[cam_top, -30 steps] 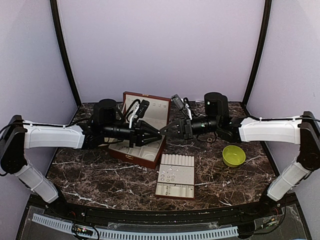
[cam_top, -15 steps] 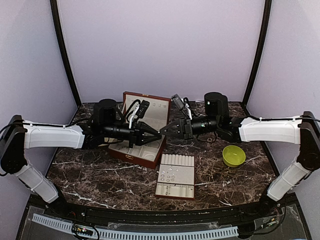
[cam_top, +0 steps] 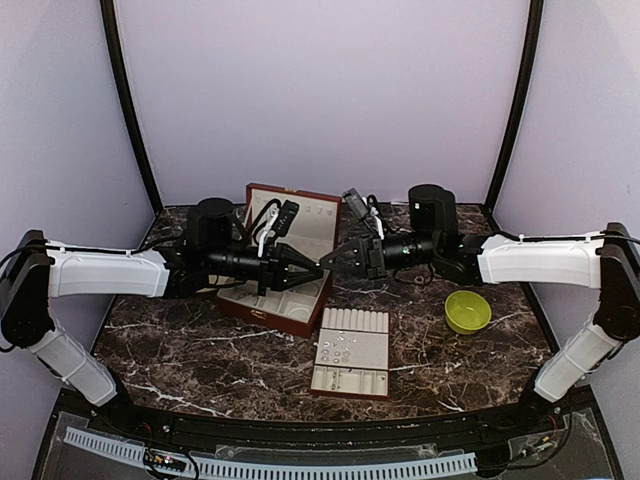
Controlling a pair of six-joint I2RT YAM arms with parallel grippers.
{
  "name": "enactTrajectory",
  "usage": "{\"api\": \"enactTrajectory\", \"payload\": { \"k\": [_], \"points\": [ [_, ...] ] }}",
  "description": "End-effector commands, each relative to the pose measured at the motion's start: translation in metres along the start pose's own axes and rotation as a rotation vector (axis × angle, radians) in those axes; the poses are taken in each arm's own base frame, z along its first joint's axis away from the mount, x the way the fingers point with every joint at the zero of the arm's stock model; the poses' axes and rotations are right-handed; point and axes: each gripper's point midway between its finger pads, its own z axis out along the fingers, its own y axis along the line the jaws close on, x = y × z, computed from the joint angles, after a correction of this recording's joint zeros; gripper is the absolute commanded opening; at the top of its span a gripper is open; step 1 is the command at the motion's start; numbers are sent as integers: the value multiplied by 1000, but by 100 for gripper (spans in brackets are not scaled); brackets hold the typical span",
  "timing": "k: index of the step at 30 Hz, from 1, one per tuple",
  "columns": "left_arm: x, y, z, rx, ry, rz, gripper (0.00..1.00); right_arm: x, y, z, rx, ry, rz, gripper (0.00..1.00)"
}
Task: Organize the mixed jewelry
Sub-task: Pass from the right arm to the left
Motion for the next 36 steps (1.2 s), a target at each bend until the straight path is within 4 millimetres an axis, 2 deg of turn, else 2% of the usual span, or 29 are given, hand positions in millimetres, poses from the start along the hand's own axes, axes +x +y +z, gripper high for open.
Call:
{"api": "enactTrajectory", "payload": {
  "k": [1, 8, 12, 17, 21, 23, 25, 26, 27, 28, 29, 30, 31, 32, 33, 34, 35, 36],
  "points": [
    [-11, -5, 2, 15, -21, 34, 3, -3, 1, 2, 8, -6, -18, 8],
    [-7, -2, 3, 6, -12, 22, 2, -8, 1, -5, 18, -34, -13, 25],
    [-3, 1, 4, 0, -3, 13, 2, -10, -3, -10, 38, -54, -11, 29],
    [6, 6, 6, -8, 21, 0, 2, -20, -9, -26, 90, -126, -11, 31],
    [14, 14, 8, -45, 50, -3, 2, -24, -26, -43, 177, -176, 16, 31],
    [19, 17, 10, -59, 68, -7, 2, -23, -41, -52, 256, -193, 47, 31],
    [26, 18, 14, -68, 96, -16, 2, -18, -54, -63, 325, -196, 72, 31],
    [36, 17, 17, -68, 130, -25, 2, -16, -59, -68, 357, -200, 82, 31],
    [34, 18, 19, -80, 140, -18, 2, -14, -63, -73, 386, -204, 89, 31],
    [47, 16, 24, -81, 189, -23, 2, -10, -66, -77, 405, -208, 94, 31],
    [45, 18, 27, -104, 201, -9, 2, -9, -67, -82, 421, -216, 94, 31],
    [59, 15, 30, -105, 256, 2, 2, -6, -68, -86, 440, -223, 94, 32],
    [60, 19, 34, -133, 278, 19, 2, -3, -69, -90, 450, -228, 94, 32],
    [71, 15, 37, -133, 328, 31, 2, -1, -69, -93, 463, -233, 95, 32],
    [73, 21, 40, -168, 351, 45, 2, 2, -71, -96, 479, -231, 98, 32],
    [78, 17, 42, -171, 391, 56, 2, 6, -73, -98, 493, -224, 99, 32],
    [86, 23, 43, -205, 427, 61, 2, 10, -74, -100, 506, -214, 100, 32],
    [91, 19, 46, -205, 463, 77, 2, 15, -75, -100, 513, -204, 101, 32]
  ]
}}
